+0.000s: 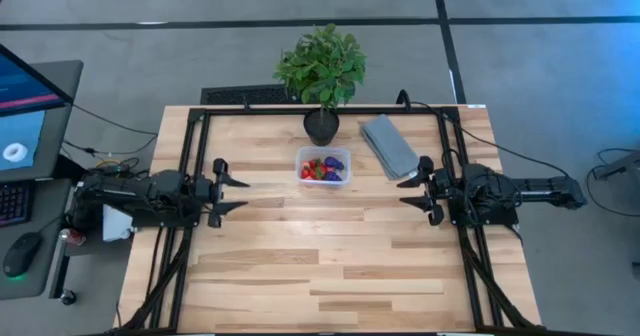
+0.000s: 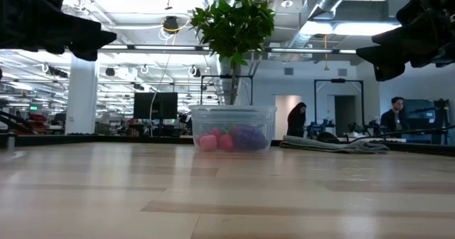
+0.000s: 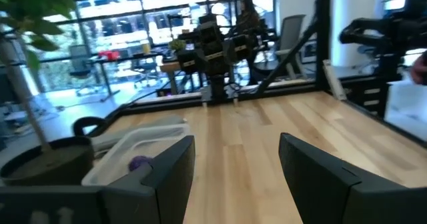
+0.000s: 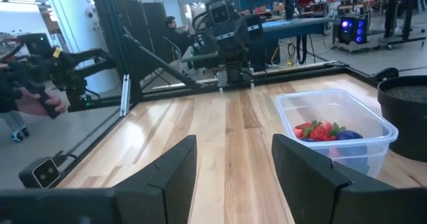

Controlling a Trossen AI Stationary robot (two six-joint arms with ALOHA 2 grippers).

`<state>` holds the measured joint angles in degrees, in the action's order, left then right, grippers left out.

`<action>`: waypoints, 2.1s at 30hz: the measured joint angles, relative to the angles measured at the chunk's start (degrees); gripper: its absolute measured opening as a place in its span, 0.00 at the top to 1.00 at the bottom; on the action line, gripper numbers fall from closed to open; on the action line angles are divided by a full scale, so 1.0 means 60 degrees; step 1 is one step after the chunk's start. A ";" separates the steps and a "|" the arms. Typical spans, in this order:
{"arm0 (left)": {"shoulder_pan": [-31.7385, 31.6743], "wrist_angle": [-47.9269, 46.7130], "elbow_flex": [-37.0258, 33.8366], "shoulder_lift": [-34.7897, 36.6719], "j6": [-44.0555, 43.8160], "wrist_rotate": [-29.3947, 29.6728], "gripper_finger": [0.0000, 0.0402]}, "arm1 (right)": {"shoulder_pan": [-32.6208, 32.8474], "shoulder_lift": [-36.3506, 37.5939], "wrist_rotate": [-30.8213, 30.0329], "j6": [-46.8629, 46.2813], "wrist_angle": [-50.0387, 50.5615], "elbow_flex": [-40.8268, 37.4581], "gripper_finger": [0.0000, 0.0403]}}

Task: Pick and placing Produce into tupperware
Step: Return to Home Position

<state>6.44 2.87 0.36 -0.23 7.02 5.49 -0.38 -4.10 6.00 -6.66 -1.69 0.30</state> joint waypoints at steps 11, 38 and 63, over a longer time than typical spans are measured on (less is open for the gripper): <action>0.0000 0.0246 0.0000 0.0002 -0.0868 -0.0873 0.48 | 0.0000 -0.0001 0.0001 0.0027 0.0001 0.0000 0.46; 0.0000 -0.0161 0.0000 -0.0022 -0.0927 -0.0758 0.48 | 0.0000 -0.0003 -0.0003 0.0163 0.0003 -0.0003 0.46; -0.0007 -0.0007 0.0000 -0.0025 -0.0046 -0.1697 0.48 | 0.0000 0.0000 -0.0001 -0.0149 0.0004 -0.0001 0.46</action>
<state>6.39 2.83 0.36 -0.38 6.74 -4.69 -0.38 -4.10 5.99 -7.55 -1.67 0.29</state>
